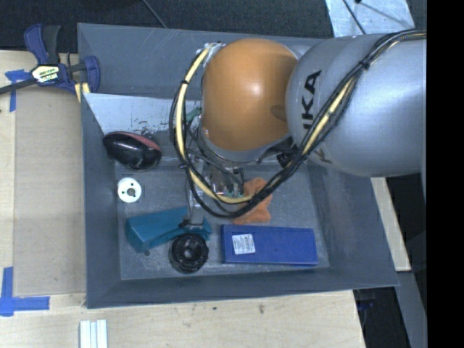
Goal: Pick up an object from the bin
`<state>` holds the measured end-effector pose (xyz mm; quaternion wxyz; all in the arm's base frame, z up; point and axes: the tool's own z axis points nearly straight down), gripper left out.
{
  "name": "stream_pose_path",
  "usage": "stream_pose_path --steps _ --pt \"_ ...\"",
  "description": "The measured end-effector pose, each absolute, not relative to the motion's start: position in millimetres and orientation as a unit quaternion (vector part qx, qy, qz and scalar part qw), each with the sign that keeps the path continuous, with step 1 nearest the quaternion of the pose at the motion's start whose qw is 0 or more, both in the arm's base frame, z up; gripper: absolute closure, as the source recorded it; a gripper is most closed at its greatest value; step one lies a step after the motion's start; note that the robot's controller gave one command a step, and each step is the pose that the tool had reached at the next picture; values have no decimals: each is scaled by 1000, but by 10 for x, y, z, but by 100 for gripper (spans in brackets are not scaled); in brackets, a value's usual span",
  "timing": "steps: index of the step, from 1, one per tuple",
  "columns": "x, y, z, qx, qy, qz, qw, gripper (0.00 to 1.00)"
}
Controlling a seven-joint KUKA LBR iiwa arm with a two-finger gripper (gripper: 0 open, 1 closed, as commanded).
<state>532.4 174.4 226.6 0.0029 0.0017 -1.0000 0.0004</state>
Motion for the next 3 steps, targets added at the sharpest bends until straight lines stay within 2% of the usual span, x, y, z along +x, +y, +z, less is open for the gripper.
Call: stream_pose_path --steps 1,2,3 --pt "5340 1734 2315 0 -1000 -1 -1 0" --pt "5015 1584 1871 12 -1000 -1 -4 0" --pt "5145 1591 1421 -31 -1000 -1 -1 0"
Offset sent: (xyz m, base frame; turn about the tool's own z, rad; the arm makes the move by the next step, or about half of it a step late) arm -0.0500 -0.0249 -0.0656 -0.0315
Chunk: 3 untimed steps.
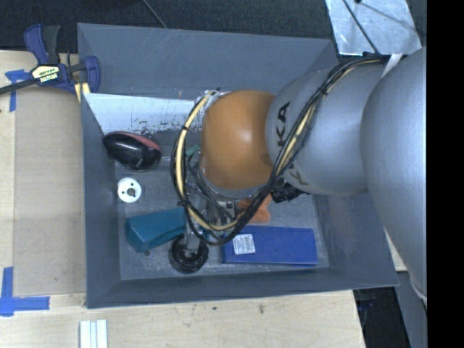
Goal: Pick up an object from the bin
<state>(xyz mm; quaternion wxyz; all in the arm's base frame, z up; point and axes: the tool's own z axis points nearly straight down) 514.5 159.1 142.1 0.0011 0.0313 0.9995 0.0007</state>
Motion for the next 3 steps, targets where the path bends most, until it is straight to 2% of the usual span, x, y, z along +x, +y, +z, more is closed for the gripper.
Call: stream_pose_path --steps 1,2,3 --pt "5254 1550 1117 13 1000 0 1 0" --pt "5104 1502 777 71 997 1 5 100" --pt "5104 1502 777 71 997 1 5 100"
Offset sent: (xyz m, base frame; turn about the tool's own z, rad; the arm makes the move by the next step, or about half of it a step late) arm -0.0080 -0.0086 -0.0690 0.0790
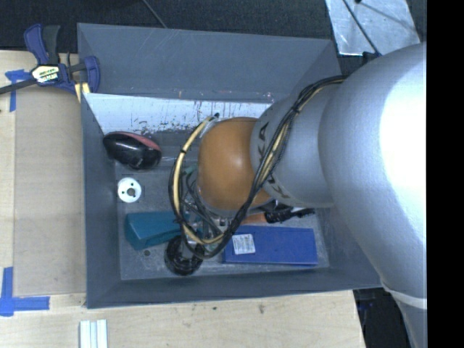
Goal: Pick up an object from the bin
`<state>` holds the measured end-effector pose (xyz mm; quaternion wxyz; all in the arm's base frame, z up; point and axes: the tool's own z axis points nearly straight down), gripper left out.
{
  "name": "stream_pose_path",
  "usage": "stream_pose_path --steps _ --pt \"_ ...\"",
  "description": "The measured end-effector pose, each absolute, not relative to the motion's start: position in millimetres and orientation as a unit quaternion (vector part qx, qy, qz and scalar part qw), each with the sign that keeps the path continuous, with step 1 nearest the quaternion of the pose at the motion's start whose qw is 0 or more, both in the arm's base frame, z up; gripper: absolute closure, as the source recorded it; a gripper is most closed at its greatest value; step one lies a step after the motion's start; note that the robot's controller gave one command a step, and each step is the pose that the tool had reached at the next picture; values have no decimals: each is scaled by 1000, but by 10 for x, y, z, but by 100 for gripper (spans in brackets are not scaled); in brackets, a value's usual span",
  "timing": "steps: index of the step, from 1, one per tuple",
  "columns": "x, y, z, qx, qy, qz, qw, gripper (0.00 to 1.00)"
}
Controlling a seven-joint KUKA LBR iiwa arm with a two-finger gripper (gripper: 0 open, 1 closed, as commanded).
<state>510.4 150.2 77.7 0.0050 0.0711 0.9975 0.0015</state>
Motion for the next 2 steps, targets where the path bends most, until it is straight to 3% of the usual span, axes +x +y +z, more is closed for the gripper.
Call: stream_pose_path --steps 1,2 --pt "5277 1635 764 79 997 -3 -4 100" --pt "5053 1297 2706 95 995 -2 -4 100"
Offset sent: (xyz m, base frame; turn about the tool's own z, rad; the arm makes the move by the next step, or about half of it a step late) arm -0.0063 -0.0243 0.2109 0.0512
